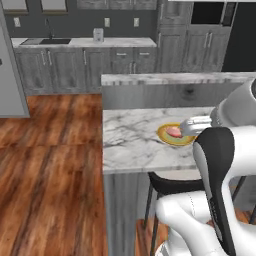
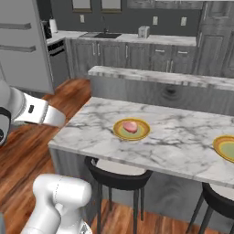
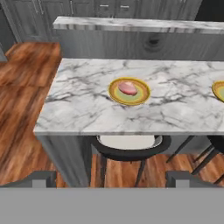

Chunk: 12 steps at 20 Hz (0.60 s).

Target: Transport the steak and avocado to the fridge. Place the steak on the rack containing meat and place the avocado on the rack containing the vegetable, ensuring meats and vegetables are on different racks.

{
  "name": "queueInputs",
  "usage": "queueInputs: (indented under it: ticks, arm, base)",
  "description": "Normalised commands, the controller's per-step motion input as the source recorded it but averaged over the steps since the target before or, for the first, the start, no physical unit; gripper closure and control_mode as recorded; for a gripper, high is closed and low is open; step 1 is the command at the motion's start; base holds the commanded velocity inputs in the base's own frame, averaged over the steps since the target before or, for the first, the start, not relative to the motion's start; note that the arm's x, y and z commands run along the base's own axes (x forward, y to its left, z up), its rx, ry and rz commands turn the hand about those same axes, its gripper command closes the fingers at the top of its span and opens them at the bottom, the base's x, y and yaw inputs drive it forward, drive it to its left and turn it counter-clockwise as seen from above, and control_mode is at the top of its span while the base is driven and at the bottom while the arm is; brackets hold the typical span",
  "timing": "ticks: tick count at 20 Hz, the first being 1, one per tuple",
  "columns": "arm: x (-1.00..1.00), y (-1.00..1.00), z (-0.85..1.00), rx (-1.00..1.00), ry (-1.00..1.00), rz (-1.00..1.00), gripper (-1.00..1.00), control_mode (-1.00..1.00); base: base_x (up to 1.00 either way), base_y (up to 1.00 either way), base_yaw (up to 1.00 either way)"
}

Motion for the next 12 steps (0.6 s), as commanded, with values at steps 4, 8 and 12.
queueInputs:
  ticks: [4,8,12]
  arm:
    - [0.00,0.00,0.00,0.00,0.00,0.00,-1.00,1.00]
    - [0.00,0.00,0.00,0.00,0.00,0.00,-1.00,1.00]
    - [0.00,0.00,0.00,0.00,0.00,0.00,-1.00,1.00]
  base:
    - [-0.49,-0.91,-0.09]
    - [0.34,-0.08,-0.09]
    - [1.00,-0.04,0.00]
